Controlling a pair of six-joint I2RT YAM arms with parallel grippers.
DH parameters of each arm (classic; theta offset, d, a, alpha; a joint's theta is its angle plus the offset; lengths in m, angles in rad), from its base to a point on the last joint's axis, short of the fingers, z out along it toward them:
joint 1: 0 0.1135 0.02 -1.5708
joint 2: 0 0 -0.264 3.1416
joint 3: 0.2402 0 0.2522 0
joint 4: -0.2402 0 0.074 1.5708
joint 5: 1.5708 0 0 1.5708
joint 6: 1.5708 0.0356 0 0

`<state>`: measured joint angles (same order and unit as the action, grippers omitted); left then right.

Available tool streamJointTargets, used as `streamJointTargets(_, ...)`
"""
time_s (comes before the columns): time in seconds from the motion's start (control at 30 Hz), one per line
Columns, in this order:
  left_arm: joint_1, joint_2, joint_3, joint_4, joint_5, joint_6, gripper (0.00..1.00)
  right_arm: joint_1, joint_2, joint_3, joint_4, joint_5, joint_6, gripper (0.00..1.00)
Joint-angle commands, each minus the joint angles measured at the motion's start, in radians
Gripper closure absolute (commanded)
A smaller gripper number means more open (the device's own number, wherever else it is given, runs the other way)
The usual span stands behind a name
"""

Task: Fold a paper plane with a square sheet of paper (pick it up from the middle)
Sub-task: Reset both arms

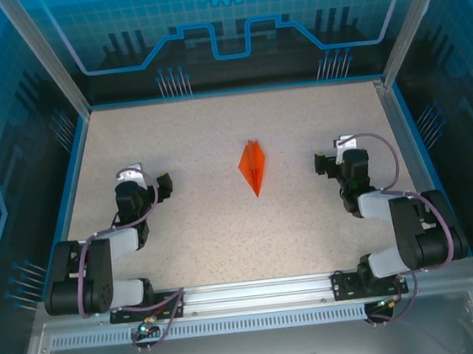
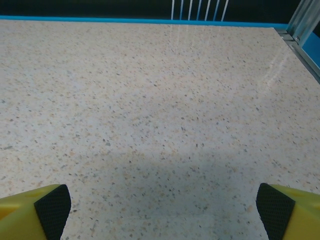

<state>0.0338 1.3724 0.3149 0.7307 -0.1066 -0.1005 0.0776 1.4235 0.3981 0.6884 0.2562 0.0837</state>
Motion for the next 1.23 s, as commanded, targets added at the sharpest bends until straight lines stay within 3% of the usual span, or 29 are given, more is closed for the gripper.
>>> streamJointTargets(0.0, 0.011, 0.047, 0.042, 0.074, 0.031, 0.025, 0.02, -0.017, 0.013, 0.004, 0.061, -0.028, -0.019, 0.00)
streamJointTargets(0.13, 0.008, 0.076, 0.063, 0.068, 0.043, 0.034, 0.02, -0.011, 0.071, -0.003, 0.126, -0.039, -0.036, 0.01)
streamJointTargets(0.27, 0.000, 0.147, 0.042, 0.173, 0.038, 0.042, 0.01, -0.005, 0.072, -0.002, 0.123, -0.030, -0.038, 0.01)
streamJointTargets(0.37, -0.025, 0.141, 0.078, 0.094, 0.010, 0.065, 0.02, -0.004, 0.073, 0.000, 0.120, -0.028, -0.040, 0.01)
streamJointTargets(1.2, -0.046, 0.146, 0.096, 0.066, 0.012, 0.098, 0.01, 0.000, 0.074, -0.001, 0.121, -0.027, -0.042, 0.01)
